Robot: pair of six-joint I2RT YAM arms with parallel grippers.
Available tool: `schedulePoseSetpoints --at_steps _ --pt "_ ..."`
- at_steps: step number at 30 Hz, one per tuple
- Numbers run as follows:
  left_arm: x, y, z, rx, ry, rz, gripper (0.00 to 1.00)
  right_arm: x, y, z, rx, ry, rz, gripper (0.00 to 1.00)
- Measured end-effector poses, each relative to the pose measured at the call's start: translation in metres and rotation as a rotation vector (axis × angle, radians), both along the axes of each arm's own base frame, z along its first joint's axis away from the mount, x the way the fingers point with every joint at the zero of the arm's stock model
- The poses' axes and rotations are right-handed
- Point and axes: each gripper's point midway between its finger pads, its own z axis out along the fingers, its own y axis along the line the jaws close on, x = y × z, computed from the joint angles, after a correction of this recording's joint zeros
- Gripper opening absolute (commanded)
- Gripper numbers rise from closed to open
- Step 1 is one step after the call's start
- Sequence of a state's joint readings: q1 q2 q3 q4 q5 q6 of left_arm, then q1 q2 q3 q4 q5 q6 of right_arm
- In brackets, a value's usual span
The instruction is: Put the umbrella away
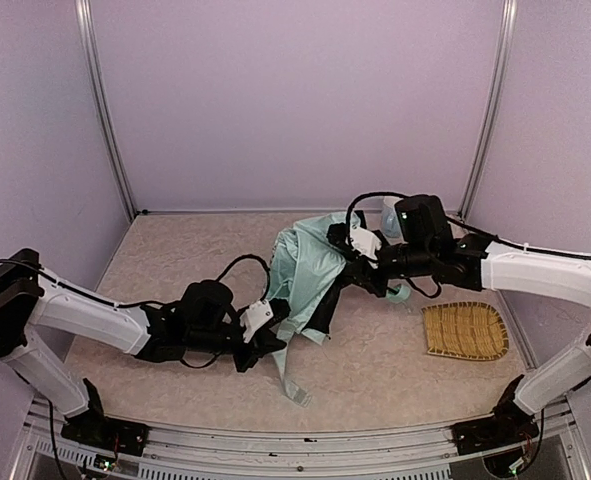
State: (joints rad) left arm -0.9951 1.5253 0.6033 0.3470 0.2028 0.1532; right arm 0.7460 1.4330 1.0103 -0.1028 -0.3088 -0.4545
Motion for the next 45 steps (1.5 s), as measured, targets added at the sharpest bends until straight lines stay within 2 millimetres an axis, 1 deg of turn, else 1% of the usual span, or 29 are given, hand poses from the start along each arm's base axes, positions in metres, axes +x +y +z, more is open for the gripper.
schedulePoseSetpoints --at_steps 1,2,4,6,7,8,10,12,15,16,17,20,25,28,30,33,36,37,40,43,45 --pt "0.013 -0.003 0.006 -0.013 -0.029 0.011 0.00 -0.004 -0.003 0.013 0.021 -0.033 0.004 0.00" --pt "0.027 -0.005 0.010 -0.025 -0.055 0.025 0.00 -0.006 -0.006 0.020 0.031 -0.052 0.006 0.00" --pt "0.051 -0.005 0.019 -0.052 -0.110 0.046 0.00 -0.013 -0.011 0.028 0.040 -0.078 0.014 0.00" --pt "0.070 -0.008 0.027 -0.080 -0.175 0.042 0.00 -0.024 -0.017 0.026 0.030 -0.095 0.035 0.00" --pt "0.082 -0.006 0.029 -0.085 -0.204 0.045 0.00 -0.029 -0.020 0.024 0.018 -0.104 0.042 0.00" --pt "0.088 -0.009 0.030 -0.088 -0.231 0.034 0.00 -0.034 -0.020 0.021 0.007 -0.115 0.051 0.00" --pt "0.100 -0.017 0.032 -0.087 -0.280 0.008 0.00 -0.050 -0.021 0.017 -0.024 -0.146 0.079 0.00" --pt "0.112 -0.027 0.038 -0.095 -0.333 -0.024 0.00 -0.061 -0.020 0.019 -0.044 -0.191 0.103 0.00" --pt "0.125 -0.042 0.056 -0.126 -0.417 -0.076 0.00 -0.075 -0.020 0.022 -0.081 -0.281 0.132 0.00" --pt "0.128 -0.047 0.064 -0.140 -0.449 -0.099 0.00 -0.076 -0.021 0.022 -0.101 -0.315 0.130 0.00" --pt "0.129 -0.051 0.070 -0.151 -0.478 -0.120 0.00 -0.084 -0.017 0.020 -0.115 -0.337 0.156 0.00" --pt "0.129 -0.058 0.076 -0.162 -0.542 -0.171 0.00 -0.095 -0.014 0.005 -0.187 -0.404 0.193 0.00" --pt "0.125 -0.061 0.058 -0.128 -0.585 -0.240 0.00 -0.105 -0.010 -0.034 -0.316 -0.457 0.240 0.00" --pt "0.123 -0.060 0.052 -0.105 -0.611 -0.264 0.00 -0.111 -0.003 -0.064 -0.374 -0.439 0.269 0.00" --pt "0.119 -0.058 0.044 -0.081 -0.626 -0.279 0.00 -0.113 0.004 -0.083 -0.407 -0.423 0.278 0.00" --pt "0.113 -0.051 0.022 -0.001 -0.645 -0.286 0.00 -0.114 0.013 -0.117 -0.465 -0.386 0.279 0.00" --pt "0.104 -0.042 -0.003 0.084 -0.651 -0.298 0.00 -0.118 0.015 -0.151 -0.523 -0.329 0.290 0.00" --pt "0.102 -0.040 -0.010 0.106 -0.650 -0.300 0.00 -0.119 0.016 -0.159 -0.535 -0.312 0.296 0.00" --pt "0.104 -0.034 -0.024 0.148 -0.646 -0.291 0.01 -0.121 0.020 -0.172 -0.548 -0.273 0.301 0.00" --pt "0.111 -0.029 -0.029 0.169 -0.642 -0.267 0.12 -0.119 0.025 -0.176 -0.547 -0.243 0.286 0.00" --pt "0.119 -0.025 -0.029 0.185 -0.651 -0.225 0.26 -0.120 0.028 -0.178 -0.545 -0.221 0.284 0.00"
